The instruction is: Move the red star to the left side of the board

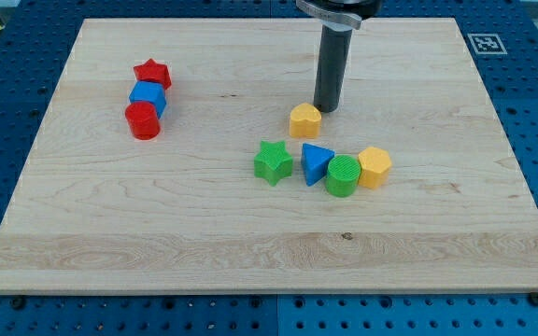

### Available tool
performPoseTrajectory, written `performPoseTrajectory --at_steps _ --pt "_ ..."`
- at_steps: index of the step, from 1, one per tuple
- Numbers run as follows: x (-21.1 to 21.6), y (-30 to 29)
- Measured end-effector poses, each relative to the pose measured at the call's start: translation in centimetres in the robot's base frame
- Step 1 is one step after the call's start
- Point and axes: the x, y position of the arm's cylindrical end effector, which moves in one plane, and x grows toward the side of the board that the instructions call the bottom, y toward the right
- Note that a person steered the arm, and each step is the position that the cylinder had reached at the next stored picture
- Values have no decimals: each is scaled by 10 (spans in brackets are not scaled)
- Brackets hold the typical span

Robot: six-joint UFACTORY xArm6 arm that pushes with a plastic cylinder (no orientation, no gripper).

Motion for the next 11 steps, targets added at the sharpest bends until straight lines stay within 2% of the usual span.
performPoseTrajectory --at_steps 1,3,6,7,10,11 --pt "0 -18" --pt "-7 -104" --pt "-31 -167" --pt "-45 -178" --pt "-46 -230" --pt "-46 -225"
